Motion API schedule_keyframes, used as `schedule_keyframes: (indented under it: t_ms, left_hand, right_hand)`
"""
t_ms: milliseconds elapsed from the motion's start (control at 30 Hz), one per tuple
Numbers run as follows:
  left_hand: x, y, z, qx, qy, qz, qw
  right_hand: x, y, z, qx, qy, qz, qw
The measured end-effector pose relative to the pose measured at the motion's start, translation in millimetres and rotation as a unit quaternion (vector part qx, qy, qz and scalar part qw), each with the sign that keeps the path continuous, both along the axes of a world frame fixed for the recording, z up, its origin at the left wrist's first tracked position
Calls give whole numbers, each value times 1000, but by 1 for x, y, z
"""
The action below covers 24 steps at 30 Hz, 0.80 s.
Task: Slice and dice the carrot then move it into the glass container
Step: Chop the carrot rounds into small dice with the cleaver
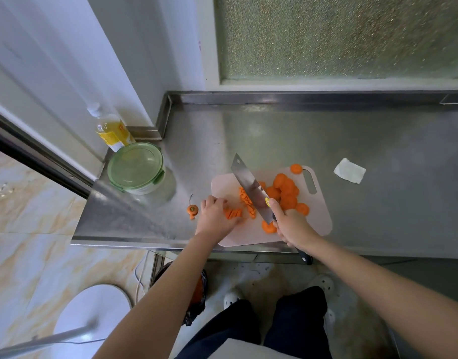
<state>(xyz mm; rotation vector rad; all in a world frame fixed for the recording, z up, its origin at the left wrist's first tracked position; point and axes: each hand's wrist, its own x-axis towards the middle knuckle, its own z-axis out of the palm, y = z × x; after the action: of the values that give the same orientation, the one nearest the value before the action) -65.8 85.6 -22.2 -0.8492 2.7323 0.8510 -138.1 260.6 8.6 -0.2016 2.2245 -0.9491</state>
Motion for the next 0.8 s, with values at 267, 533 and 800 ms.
schedule_keyframes:
  t_ms: [267,533,800]
  left_hand:
    - [6,21,-12,-46,50,-31,997]
    - [4,14,-13,1,65,-67,996]
    - [-8,15,4,-30,26,-91,995]
  right_hand:
    - [3,-5,-9,3,6,1,1000]
    - [1,-7,-8,-10,16,-2,1000]
    - [-11,-5,-8,-22,20,-29,999]
